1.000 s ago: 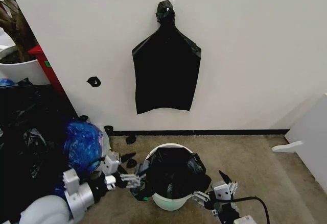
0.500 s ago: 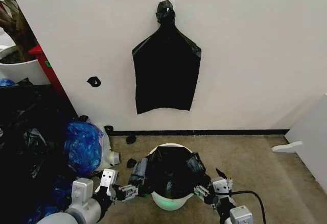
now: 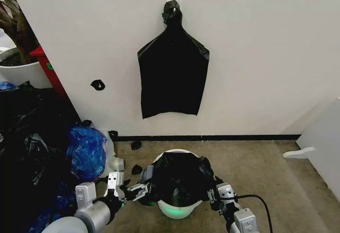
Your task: Place the garbage bag over the trash bin.
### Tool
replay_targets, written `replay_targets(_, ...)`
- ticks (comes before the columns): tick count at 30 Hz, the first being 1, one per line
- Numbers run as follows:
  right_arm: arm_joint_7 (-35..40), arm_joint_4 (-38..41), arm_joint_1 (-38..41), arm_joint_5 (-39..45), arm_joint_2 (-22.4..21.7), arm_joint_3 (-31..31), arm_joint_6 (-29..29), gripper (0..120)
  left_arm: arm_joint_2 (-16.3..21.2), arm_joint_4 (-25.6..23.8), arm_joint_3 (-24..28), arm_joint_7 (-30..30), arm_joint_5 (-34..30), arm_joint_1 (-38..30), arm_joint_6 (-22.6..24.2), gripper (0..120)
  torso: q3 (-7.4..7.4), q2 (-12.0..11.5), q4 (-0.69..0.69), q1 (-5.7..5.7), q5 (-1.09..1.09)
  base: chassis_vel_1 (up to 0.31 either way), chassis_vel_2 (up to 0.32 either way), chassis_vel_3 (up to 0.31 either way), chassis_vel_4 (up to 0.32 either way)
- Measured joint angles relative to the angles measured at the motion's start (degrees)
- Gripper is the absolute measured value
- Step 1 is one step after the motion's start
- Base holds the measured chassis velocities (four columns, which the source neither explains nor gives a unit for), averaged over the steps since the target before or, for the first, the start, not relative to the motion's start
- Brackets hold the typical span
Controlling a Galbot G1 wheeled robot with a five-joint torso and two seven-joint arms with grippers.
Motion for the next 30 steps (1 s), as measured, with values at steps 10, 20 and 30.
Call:
replay_targets(10, 0.67, -0.26, -1.00, -1.07, -0.85, -0.32, -1.71, 0, -1.47, 2.01, 1.45, 2.44, 0.93, -0.12, 0.77, 44, 0.00, 0.00, 0.00, 0.00, 0.00, 0.000, 0.000, 0.000, 0.000)
replay_targets(20, 5.38, 5.82, -6.75, -0.46, -3.98, 0.29, -3.22, 0, 7.76, -0.84, -1.84, 7.01, 14.69, 1.41, 1.86, 4, 0.00, 0.00, -0.01, 0.00, -0.01, 0.000, 0.000, 0.000, 0.000)
replay_targets(30, 7.85, 5.77, -8.68, -0.77, -4.94, -1.64, -7.64, 0, 14.91, -0.40, -1.09, 6.46, 24.55, 3.11, 7.32, 0, 0.00, 0.01, 0.00, 0.00, 0.00, 0.000, 0.000, 0.000, 0.000)
